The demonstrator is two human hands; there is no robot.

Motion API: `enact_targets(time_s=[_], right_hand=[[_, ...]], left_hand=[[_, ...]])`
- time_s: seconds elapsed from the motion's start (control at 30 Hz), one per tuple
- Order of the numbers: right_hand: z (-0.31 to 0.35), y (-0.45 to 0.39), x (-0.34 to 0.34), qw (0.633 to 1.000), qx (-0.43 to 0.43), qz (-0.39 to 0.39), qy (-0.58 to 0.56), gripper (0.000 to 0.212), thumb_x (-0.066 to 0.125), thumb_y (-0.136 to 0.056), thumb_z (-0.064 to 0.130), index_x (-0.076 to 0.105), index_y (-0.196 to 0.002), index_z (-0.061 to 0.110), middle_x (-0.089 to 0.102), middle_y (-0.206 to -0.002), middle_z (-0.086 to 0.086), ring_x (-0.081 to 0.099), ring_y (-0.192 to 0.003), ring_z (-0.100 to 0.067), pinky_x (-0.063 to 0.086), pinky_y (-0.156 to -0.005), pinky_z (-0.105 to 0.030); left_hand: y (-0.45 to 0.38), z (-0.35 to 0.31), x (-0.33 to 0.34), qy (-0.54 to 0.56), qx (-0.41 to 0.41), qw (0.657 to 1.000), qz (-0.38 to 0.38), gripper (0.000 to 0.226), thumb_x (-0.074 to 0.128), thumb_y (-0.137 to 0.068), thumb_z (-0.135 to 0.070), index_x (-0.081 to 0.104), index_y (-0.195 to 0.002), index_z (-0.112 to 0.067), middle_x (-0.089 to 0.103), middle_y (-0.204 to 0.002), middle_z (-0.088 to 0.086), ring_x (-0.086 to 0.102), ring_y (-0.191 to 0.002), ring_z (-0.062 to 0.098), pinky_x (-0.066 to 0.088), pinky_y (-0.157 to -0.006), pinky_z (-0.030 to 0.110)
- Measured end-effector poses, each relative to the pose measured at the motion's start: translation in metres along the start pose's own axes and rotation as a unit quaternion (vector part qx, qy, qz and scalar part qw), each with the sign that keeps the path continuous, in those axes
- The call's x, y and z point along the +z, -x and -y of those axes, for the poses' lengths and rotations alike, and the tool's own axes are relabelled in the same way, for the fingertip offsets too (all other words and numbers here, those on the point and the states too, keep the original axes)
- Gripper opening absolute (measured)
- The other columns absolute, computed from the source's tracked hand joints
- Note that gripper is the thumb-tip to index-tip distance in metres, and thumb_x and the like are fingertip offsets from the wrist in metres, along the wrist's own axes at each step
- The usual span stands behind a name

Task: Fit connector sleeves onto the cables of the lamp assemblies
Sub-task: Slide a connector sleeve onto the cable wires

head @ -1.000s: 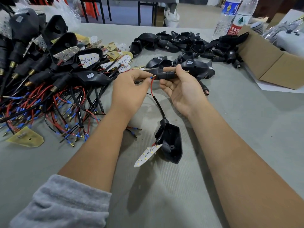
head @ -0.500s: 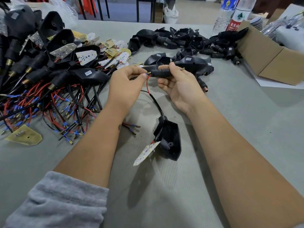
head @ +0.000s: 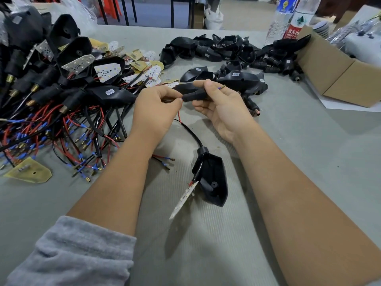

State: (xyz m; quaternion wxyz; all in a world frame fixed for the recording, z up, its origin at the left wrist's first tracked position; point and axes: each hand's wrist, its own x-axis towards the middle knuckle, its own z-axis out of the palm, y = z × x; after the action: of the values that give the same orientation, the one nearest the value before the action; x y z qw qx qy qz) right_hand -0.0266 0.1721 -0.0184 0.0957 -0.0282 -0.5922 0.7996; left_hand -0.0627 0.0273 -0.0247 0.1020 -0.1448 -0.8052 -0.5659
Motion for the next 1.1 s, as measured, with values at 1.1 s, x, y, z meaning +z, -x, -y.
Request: enact_targets(time_s=[1.1], right_hand=[[-0.0003,-0.0001,-0.0019,0.997,0.012,0.004,-0.072,0.006,0.060,-0.092,0.001,0.060,-0.090,0.006,0.067,-0.072,-0.002,0.063,-0.065,-0.012,0.054,-0.067,-0.022]], left_hand=[[0.0060,-0.0089,0.0069,0.112,-0.018,0.993,0.015,0.006,0.067,-0.090,-0.009,0.067,-0.093,-0.014,0.063,-0.076,0.001,0.058,-0.063,0.005,0.054,-0.064,0.021]])
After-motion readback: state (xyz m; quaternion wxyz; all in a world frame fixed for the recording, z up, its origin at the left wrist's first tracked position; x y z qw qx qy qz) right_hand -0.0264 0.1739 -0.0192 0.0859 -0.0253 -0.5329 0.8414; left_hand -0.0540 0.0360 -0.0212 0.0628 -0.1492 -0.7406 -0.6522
